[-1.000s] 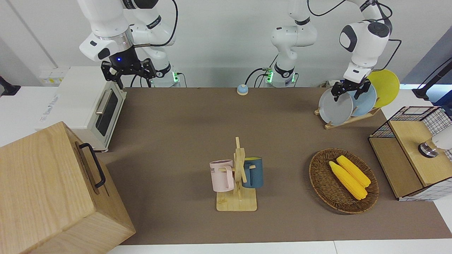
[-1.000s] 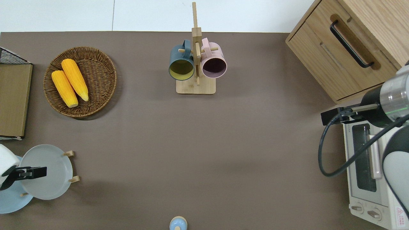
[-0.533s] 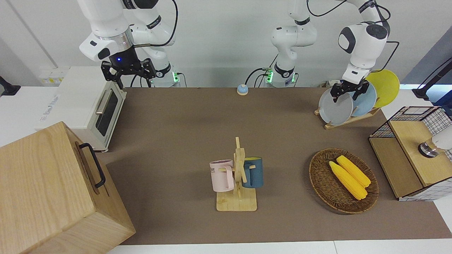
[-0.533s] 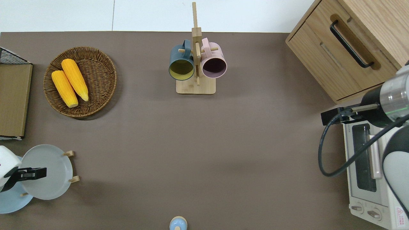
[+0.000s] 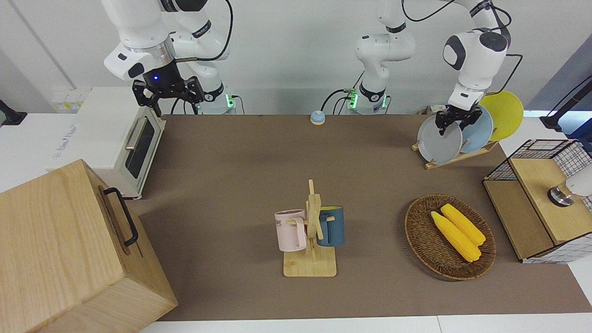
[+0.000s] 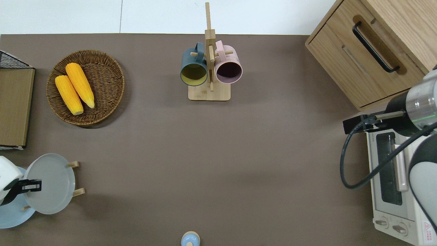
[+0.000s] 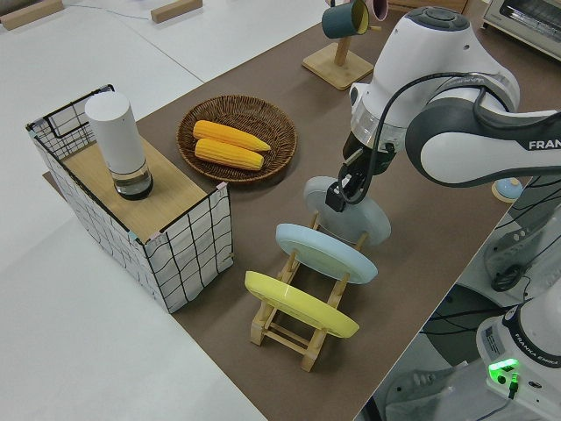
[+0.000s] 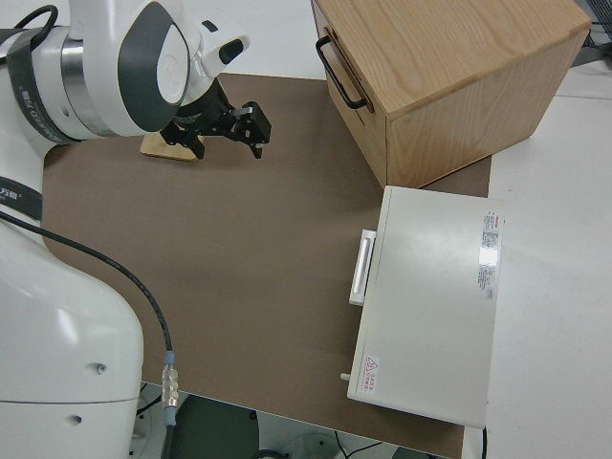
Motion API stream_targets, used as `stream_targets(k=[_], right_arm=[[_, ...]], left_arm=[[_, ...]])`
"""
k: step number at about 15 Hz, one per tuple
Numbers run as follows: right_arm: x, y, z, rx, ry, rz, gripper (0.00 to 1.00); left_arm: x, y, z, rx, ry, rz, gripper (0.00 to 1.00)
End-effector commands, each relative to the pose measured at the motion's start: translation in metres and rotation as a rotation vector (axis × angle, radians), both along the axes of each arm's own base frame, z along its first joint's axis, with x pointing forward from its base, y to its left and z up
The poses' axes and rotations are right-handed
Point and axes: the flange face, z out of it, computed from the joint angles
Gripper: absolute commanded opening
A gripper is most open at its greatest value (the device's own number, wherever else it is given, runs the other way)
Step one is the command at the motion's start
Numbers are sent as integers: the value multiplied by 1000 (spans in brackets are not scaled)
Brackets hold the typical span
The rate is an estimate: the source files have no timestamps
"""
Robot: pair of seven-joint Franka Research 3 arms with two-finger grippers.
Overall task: Pick gray plate from low plate rack and place it on table with left arm
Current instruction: 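Lift the gray plate up out of the rack with the left gripper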
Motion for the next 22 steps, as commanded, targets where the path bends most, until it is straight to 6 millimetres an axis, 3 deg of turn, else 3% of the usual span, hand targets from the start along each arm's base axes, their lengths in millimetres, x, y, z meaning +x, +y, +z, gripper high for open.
stream_targets(k=[1,4,8,17,22], right_arm=[[-2,-1,4,-2,4,-14,983],[-2,-1,4,-3,2,-14,983],[-2,-1,4,-3,2,-14,983],[-2,-1,4,-3,2,-14,983],[-2,-1,4,-3,2,-14,983]], left_arm=[[-8,2,-2,8,-10,-11,0],[-9,2,3,-2,-9,7,0],[-5,5,33,-9,18,32,0],[0,4,141,-53,56,77,0],[-5,-3,180,-130,63,128,0]])
